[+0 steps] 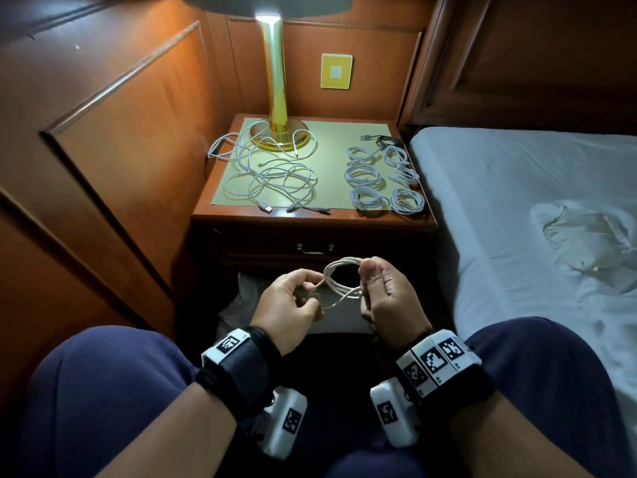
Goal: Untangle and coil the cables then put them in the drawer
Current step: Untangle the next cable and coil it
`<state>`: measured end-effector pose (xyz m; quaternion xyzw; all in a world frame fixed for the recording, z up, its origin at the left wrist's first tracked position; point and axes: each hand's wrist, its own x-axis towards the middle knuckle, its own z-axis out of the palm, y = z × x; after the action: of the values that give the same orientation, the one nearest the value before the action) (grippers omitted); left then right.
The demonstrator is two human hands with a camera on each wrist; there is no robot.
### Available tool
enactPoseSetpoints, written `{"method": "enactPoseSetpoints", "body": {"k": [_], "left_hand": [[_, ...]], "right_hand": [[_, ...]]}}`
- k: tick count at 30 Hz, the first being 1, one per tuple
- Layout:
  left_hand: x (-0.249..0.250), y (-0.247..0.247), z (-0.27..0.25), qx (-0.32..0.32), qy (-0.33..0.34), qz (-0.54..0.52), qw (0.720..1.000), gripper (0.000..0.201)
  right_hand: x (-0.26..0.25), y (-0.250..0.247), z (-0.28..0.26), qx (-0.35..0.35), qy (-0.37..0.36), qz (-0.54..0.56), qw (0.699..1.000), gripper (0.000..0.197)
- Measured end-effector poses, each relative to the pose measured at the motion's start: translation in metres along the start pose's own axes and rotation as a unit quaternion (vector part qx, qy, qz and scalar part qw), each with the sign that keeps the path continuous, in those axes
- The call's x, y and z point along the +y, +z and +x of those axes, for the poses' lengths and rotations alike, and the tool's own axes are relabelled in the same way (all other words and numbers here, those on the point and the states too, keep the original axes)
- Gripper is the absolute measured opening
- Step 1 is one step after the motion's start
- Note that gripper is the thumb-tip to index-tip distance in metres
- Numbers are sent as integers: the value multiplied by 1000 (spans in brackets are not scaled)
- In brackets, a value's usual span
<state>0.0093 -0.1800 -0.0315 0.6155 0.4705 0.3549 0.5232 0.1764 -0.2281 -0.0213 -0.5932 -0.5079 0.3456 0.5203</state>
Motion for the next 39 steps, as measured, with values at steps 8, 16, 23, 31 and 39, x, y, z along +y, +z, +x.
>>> {"method": "enactPoseSetpoints", "body": {"k": [8,16,23,31,39], "left_hand": [[11,-17,9,18,70,128,989,26],[-1,-24,15,61,215,346,911,5],[-4,-24,13,86,187,362,909,9],[1,0,-2,-49,-45,9,998,16],[9,4,-5,-70,-89,-215,970,15]], "right_hand": [[3,-9,6,70,-80,-140,984,33],[2,-9,6,51,-135,-224,964,35],[11,-15,13,70,-119,-263,955,34],[0,-10,5,31,-16,-53,998,36],[-4,4,0,-40,75,54,995,31]]}}
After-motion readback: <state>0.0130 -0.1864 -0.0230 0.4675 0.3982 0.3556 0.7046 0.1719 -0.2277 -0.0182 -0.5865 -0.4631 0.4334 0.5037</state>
